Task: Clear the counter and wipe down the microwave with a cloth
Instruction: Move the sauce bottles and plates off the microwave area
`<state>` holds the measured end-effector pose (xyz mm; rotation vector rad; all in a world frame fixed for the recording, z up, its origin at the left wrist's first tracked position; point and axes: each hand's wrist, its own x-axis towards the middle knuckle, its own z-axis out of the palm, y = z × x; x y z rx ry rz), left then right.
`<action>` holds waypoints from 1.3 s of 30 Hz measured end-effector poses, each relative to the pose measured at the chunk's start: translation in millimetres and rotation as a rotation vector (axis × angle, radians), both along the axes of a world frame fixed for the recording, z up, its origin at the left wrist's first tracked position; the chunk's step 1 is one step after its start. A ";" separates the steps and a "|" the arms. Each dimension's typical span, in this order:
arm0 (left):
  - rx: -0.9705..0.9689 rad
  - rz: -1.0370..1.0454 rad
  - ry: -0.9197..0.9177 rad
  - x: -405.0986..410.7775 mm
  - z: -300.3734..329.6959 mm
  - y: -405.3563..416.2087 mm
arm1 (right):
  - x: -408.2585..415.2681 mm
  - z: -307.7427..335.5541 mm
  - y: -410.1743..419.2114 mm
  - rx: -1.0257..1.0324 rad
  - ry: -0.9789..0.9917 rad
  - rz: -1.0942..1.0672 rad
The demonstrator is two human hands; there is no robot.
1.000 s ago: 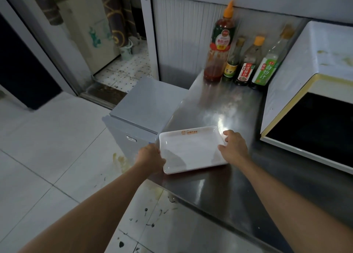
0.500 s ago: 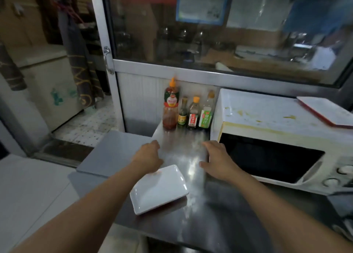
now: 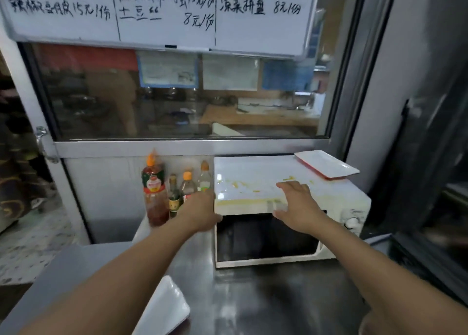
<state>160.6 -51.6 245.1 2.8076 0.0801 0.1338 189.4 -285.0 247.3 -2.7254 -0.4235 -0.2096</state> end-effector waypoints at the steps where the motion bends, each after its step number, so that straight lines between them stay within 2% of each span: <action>1: -0.005 -0.021 0.002 9.5 2.4 -12.1 | 7.2 2.4 -13.4 -0.002 -0.008 -0.026; 10: -0.108 -0.096 -0.005 109.2 15.8 -131.9 | 103.9 13.6 -136.0 0.002 -0.017 -0.212; 19: -0.107 -0.084 0.024 211.6 8.9 -230.9 | 208.9 -3.8 -231.6 0.104 0.029 -0.347; 23: -0.094 -0.055 0.047 253.2 2.8 -257.7 | 248.1 -21.5 -249.5 0.108 0.080 -0.325; 30: -0.146 0.129 0.052 306.7 -9.3 -278.9 | 291.9 -38.7 -251.4 0.225 0.178 -0.262; 39: -0.459 0.314 0.009 330.5 -13.5 -285.9 | 307.4 -46.2 -241.7 0.262 0.163 -0.230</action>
